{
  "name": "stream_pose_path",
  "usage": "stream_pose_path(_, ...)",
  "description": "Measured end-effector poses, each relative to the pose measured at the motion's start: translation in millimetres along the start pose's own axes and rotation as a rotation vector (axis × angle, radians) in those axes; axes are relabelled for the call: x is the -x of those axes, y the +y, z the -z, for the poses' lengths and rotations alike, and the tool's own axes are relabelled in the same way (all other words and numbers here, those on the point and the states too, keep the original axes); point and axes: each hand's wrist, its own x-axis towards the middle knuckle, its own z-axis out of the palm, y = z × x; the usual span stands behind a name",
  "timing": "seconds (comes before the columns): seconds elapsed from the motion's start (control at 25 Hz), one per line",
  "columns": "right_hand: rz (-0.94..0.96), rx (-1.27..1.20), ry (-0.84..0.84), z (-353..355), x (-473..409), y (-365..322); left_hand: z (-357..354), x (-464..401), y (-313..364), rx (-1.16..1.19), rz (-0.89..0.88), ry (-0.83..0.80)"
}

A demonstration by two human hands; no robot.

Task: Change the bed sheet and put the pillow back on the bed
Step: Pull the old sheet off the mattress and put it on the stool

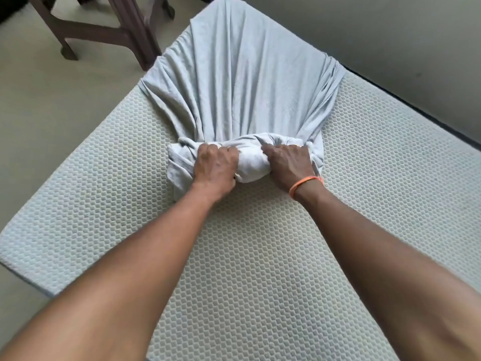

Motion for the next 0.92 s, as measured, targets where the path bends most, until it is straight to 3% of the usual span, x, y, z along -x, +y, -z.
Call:
stream_pose_path(0.12,0.083,-0.010,-0.042,25.8,43.5,11.1,29.6,22.5,2.8,0.187,-0.110,-0.106)
stream_pose_path(0.28,-0.038,-0.171,-0.263,20.5,170.9,-8.9,26.4,102.0,37.2,0.263,-0.265,-0.346)
stream_pose_path(0.36,-0.027,-0.133,-0.392,12.1,209.7,-27.1,16.9,144.3,47.4,0.263,-0.288,-0.467)
stream_pose_path(0.48,0.009,-0.177,-0.655,23.8,206.5,-34.4,12.3,150.5,41.0,0.244,-0.308,-0.587)
stream_pose_path(0.56,0.060,-0.258,-0.881,28.2,189.6,-36.1,13.5,140.9,33.6,0.242,-0.358,-0.777)
stream_pose_path(0.64,0.067,-0.273,-0.986,25.1,186.3,-45.6,9.5,145.7,32.5,0.268,-0.337,-0.893)
stream_pose_path(0.72,-0.004,-0.279,-0.913,18.8,197.8,-55.3,-0.3,163.1,30.3,0.303,-0.267,-0.803)
stream_pose_path(0.76,-0.065,-0.269,-0.800,16.8,205.0,-58.4,-2.7,169.5,25.5,0.331,-0.225,-0.693)
stream_pose_path(0.92,-0.350,-0.200,0.010,17.9,213.1,-55.9,0.6,168.8,4.7,0.322,-0.004,-0.115)
